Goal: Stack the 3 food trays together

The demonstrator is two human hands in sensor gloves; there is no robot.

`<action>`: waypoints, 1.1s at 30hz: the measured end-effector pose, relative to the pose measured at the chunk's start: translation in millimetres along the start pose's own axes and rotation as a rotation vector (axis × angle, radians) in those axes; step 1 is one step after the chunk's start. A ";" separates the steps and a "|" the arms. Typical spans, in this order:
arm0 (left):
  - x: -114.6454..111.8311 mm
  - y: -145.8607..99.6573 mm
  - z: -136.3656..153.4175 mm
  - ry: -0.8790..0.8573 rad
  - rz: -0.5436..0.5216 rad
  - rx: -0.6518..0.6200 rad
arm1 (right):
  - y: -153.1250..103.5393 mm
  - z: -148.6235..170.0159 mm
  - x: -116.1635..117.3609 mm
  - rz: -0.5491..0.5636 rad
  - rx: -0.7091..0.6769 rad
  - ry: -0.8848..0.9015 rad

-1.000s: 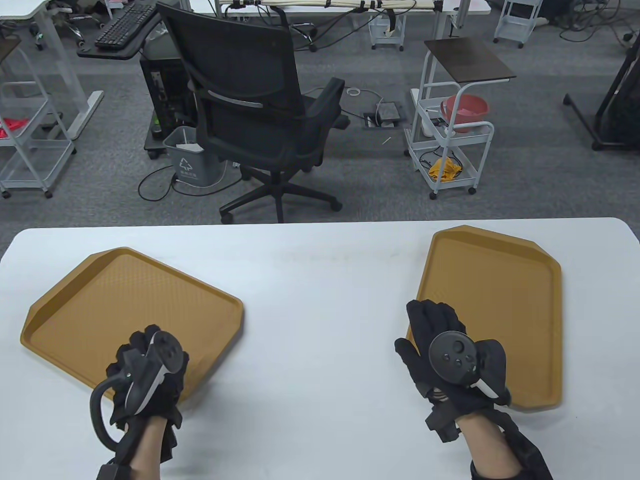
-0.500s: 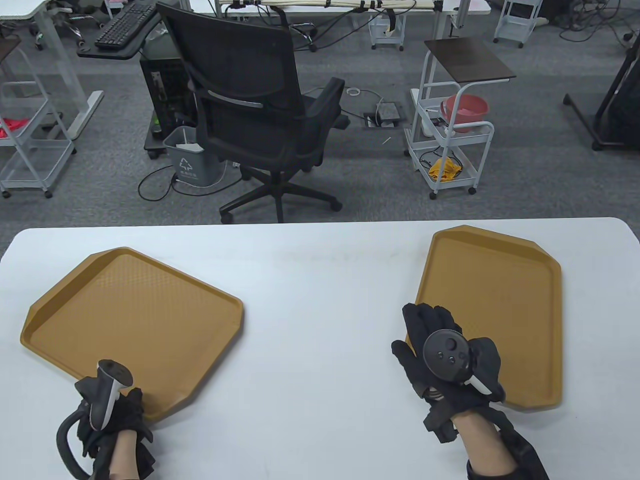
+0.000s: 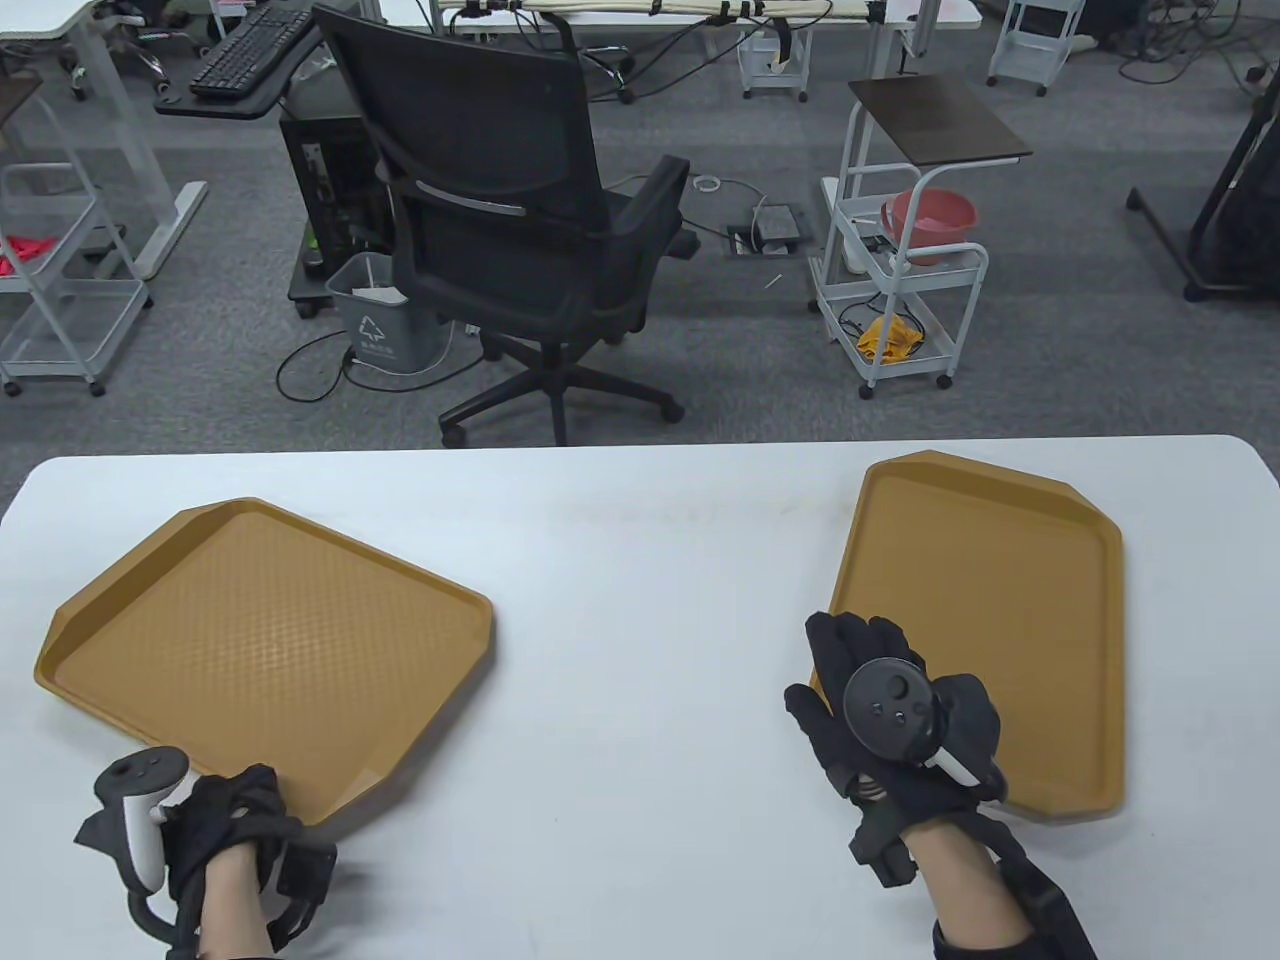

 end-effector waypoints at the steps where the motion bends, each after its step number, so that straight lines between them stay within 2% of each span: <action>1: 1.3 -1.2 -0.7 0.023 -0.027 -0.006 | -0.2 0.0 -0.2 -0.001 0.001 -0.002; 4: 2.5 -2.6 -3.2 0.033 -0.080 -0.031 | -0.5 0.9 -0.2 -0.004 0.004 -0.003; 9: 1.7 -6.3 -6.0 -0.138 -0.021 -0.065 | -0.3 1.5 0.2 -0.012 0.009 0.001; 12: 9.0 -15.9 -16.5 -0.147 -0.130 -0.142 | -0.1 1.0 0.6 -0.016 0.008 0.001; 14: 7.8 -19.5 -21.3 -0.230 -0.098 -0.164 | -0.1 1.1 0.1 -0.016 0.009 0.000; 20: -0.1 -43.5 -52.6 -0.200 -0.029 -0.297 | -1.4 3.5 -10.4 0.013 0.016 0.039; 28: -54.8 -104.9 -107.1 -0.112 0.241 -0.514 | -6.5 14.0 -27.2 0.061 0.036 0.107; 33: -93.6 -141.7 -131.0 -0.030 0.330 -0.625 | -7.7 21.0 -30.8 0.060 0.049 0.142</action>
Point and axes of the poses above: the tracker on the back of each hand, its own z axis roughly to the little-finger side, its own y axis roughly from the wrist to the fingertips, x = y × z, the point moved 5 cm from there along y, roughly from the wrist to the fingertips, and after that the axes turned 15 degrees about -y, right-handed, at the moved point
